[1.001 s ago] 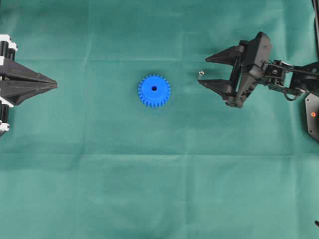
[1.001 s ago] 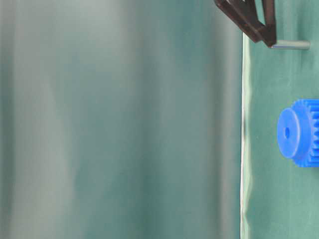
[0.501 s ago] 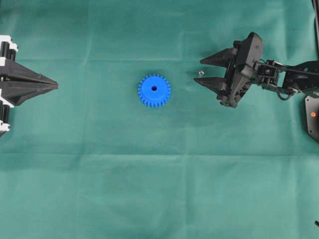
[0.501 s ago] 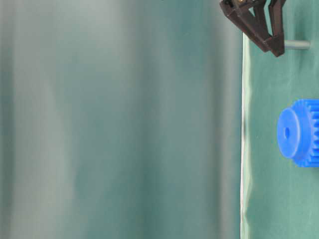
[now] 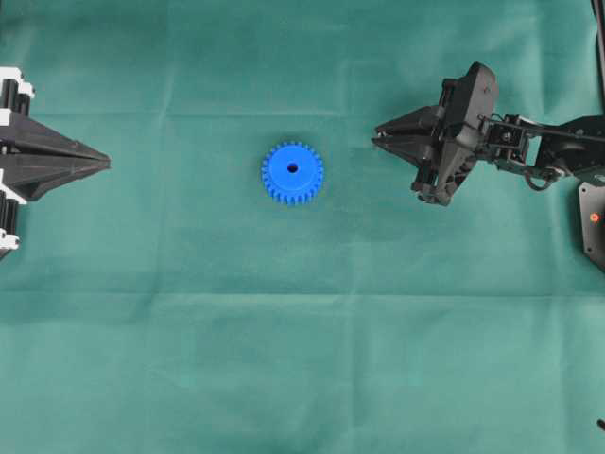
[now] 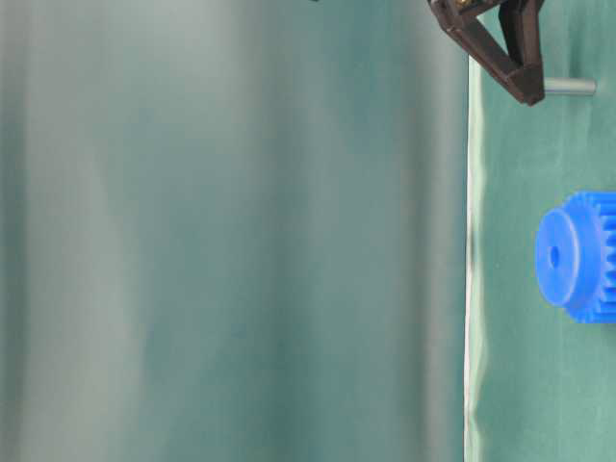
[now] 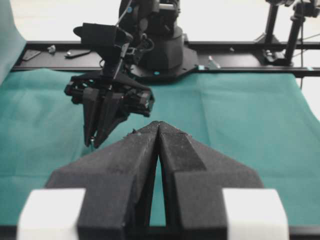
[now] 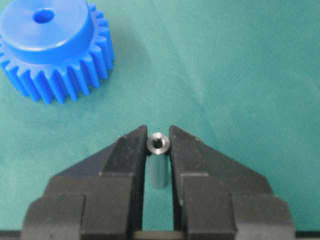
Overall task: Insert the shaft placed at a random location into the center hole of the medium gear at another random location.
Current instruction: 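Close the right gripper around the upright silver shaft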
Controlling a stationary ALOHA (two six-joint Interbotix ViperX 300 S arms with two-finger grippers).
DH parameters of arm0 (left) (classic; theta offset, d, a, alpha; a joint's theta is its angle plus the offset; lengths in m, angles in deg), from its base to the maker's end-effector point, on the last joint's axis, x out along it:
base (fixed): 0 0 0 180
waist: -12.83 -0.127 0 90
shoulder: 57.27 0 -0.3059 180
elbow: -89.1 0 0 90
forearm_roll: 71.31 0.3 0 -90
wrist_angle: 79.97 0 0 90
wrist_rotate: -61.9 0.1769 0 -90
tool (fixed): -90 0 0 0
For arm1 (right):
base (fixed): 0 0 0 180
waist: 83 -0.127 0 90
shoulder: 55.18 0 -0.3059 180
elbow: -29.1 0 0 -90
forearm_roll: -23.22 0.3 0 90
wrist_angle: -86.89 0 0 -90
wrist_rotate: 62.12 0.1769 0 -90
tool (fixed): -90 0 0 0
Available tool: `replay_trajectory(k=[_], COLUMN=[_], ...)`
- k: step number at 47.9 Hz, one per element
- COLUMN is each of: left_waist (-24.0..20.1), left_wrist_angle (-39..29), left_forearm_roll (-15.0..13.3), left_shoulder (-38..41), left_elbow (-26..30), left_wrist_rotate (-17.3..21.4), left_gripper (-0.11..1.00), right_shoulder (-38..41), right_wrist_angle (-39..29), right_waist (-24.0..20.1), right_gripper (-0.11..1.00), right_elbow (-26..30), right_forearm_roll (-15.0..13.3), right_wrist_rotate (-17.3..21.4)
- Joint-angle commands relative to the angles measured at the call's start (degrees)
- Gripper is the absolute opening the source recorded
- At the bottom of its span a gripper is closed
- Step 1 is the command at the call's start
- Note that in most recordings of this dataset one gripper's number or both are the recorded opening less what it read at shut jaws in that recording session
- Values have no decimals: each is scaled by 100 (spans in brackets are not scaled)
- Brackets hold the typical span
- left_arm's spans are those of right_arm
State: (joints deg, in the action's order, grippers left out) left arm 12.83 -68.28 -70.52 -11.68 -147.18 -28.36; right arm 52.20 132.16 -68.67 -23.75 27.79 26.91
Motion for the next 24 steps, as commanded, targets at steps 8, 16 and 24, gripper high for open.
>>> replay_trajectory(k=[8, 16, 24], left_waist=[-9, -9, -9], left_wrist_angle=[9, 9, 9], left_forearm_roll=[18, 18, 18], left_shoulder=[44, 44, 44], left_elbow=[114, 123, 114], left_wrist_rotate=[-18, -9, -18], left_gripper=[0, 0, 0], right_shoulder=[-738, -1318, -1635], right_wrist_angle=[-791, -1564, -1863], right_waist=[18, 9, -9], right_gripper=[14, 14, 14], right_elbow=[229, 413, 448], right_forearm_roll=[-18, -18, -70], right_wrist_rotate=[-88, -97, -114])
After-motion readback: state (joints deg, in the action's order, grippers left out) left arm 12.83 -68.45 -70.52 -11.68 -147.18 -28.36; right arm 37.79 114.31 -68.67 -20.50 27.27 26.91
